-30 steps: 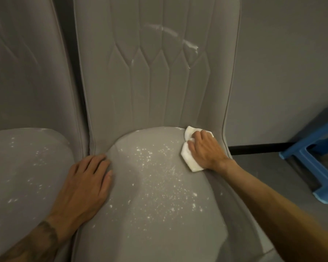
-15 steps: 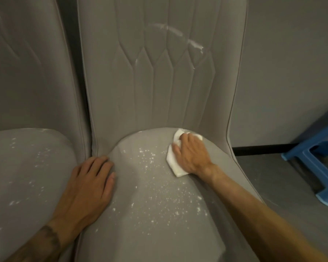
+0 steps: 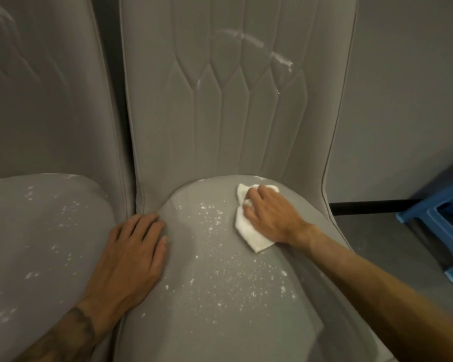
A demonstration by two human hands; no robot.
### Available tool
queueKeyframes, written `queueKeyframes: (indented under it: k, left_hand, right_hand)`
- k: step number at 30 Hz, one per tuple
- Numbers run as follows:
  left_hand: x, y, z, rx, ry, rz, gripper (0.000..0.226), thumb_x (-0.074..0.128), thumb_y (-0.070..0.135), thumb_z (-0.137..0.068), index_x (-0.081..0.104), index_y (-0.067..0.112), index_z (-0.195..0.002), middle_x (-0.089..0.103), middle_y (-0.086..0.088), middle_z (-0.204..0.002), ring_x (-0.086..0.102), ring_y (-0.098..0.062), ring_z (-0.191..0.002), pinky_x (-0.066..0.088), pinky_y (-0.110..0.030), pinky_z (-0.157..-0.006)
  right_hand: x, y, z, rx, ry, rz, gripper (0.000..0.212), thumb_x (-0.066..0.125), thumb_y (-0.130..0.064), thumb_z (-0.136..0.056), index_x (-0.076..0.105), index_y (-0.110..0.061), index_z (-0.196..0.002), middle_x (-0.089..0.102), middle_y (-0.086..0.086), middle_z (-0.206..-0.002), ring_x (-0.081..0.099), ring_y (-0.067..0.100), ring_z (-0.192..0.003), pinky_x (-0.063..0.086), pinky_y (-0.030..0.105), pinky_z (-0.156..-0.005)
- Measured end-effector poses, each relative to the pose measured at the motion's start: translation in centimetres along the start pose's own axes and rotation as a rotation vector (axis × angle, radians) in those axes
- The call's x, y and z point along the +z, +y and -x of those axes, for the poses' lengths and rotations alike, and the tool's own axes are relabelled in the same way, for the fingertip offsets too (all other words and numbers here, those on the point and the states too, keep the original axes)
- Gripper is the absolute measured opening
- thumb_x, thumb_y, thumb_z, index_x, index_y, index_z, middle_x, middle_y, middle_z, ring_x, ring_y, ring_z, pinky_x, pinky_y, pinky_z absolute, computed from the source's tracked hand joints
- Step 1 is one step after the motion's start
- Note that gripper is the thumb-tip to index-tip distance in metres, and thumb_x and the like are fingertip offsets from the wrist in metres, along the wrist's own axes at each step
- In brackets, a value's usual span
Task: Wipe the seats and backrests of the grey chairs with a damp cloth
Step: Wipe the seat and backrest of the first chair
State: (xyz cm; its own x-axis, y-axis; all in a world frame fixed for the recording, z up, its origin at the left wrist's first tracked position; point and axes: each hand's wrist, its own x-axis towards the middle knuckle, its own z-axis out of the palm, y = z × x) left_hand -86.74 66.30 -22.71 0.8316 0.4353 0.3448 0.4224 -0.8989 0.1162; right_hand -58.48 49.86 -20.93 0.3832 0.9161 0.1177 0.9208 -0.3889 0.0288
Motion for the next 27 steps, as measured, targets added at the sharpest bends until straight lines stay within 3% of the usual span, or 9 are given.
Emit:
queueKeyframes:
  k: [4, 8, 10, 13, 16, 18, 21, 25, 27]
  left_hand:
    - [0.0, 0.0, 0.0, -0.014, -0.010, 0.016, 0.044, 0.034, 0.034, -0.104, 0.067, 0.010, -0.122, 0.063, -0.011, -0.132, 0.056, -0.033, -0.121, 0.044, -0.048, -0.099]
    - [-0.2, 0.1, 0.0, -0.018, -0.019, 0.034, 0.046, 0.033, 0.035, -0.105, 0.067, 0.010, -0.123, 0.063, -0.010, -0.132, 0.056, -0.033, -0.121, 0.046, -0.049, -0.099]
    - [-0.1, 0.0, 0.1, -0.013, -0.025, 0.036, 0.046, 0.032, 0.035, -0.105, 0.066, 0.010, -0.124, 0.062, -0.010, -0.132, 0.055, -0.032, -0.122, 0.045, -0.048, -0.100]
    - [0.2, -0.2, 0.2, -0.014, -0.019, 0.030, 0.043, 0.033, 0.033, -0.105, 0.066, 0.011, -0.124, 0.061, -0.009, -0.133, 0.054, -0.029, -0.122, 0.042, -0.045, -0.101]
    - [0.3, -0.3, 0.2, -0.024, -0.019, 0.044, 0.037, 0.036, 0.031, -0.105, 0.064, 0.013, -0.122, 0.060, -0.006, -0.132, 0.053, -0.027, -0.121, 0.042, -0.043, -0.101]
    - [0.2, -0.3, 0.2, -0.025, -0.021, 0.051, 0.035, 0.038, 0.030, -0.105, 0.064, 0.014, -0.121, 0.059, -0.006, -0.132, 0.053, -0.026, -0.122, 0.042, -0.042, -0.102]
    - [0.0, -0.3, 0.3, -0.030, -0.016, 0.055, 0.034, 0.038, 0.030, -0.105, 0.064, 0.014, -0.121, 0.059, -0.006, -0.132, 0.053, -0.026, -0.121, 0.042, -0.042, -0.103]
    - [0.2, -0.4, 0.5, -0.033, -0.003, 0.063, 0.032, 0.038, 0.030, -0.106, 0.063, 0.015, -0.119, 0.058, -0.005, -0.131, 0.053, -0.025, -0.121, 0.041, -0.041, -0.102]
    - [0.3, -0.5, 0.4, -0.035, -0.001, 0.067, 0.029, 0.039, 0.030, -0.106, 0.061, 0.016, -0.117, 0.057, -0.003, -0.131, 0.052, -0.024, -0.121, 0.040, -0.039, -0.102]
  right_hand:
    - [0.0, -0.1, -1.6, 0.272, -0.046, 0.190, 0.039, 0.021, -0.033, -0.103, 0.050, -0.010, -0.114, 0.054, 0.011, -0.117, 0.048, 0.028, -0.103, 0.036, 0.041, -0.087]
    - [0.7, -4.6, -0.3, 0.046, 0.163, -0.026, 0.028, 0.035, -0.034, -0.101, 0.051, -0.011, -0.098, 0.056, 0.010, -0.093, 0.049, 0.025, -0.079, 0.044, 0.041, -0.076]
    - [0.2, -3.0, 0.3, -0.062, 0.145, -0.040, 0.025, 0.040, -0.031, -0.102, 0.052, -0.010, -0.098, 0.055, 0.010, -0.094, 0.049, 0.026, -0.080, 0.042, 0.041, -0.077]
    - [-0.3, 0.3, -0.3, 0.095, 0.011, 0.103, 0.031, 0.032, -0.031, -0.105, 0.054, -0.009, -0.108, 0.055, 0.013, -0.109, 0.050, 0.031, -0.097, 0.038, 0.043, -0.087]
    - [0.3, -1.5, -1.3, 0.289, -0.031, 0.244, 0.043, 0.020, -0.036, -0.103, 0.050, -0.010, -0.116, 0.054, 0.011, -0.115, 0.047, 0.030, -0.102, 0.034, 0.042, -0.087]
    - [0.8, -4.6, -1.5, 0.204, -0.004, 0.182, 0.049, 0.015, -0.042, -0.101, 0.051, -0.012, -0.115, 0.055, 0.010, -0.111, 0.047, 0.029, -0.098, 0.036, 0.042, -0.086]
    - [0.4, -4.8, -0.4, -0.064, -0.037, 0.201, 0.065, -0.004, -0.046, -0.097, 0.050, -0.019, -0.122, 0.049, 0.005, -0.119, 0.044, 0.025, -0.102, 0.034, 0.039, -0.088]
    - [-0.7, -1.0, -0.7, 0.087, -0.114, 0.276, 0.066, -0.006, -0.039, -0.097, 0.045, -0.021, -0.134, 0.046, 0.009, -0.127, 0.044, 0.029, -0.108, 0.035, 0.042, -0.090]
    - [-0.7, -2.6, -1.2, 0.107, -0.114, 0.311, 0.050, 0.009, -0.035, -0.102, 0.042, -0.021, -0.136, 0.051, 0.016, -0.118, 0.048, 0.032, -0.100, 0.039, 0.046, -0.083]
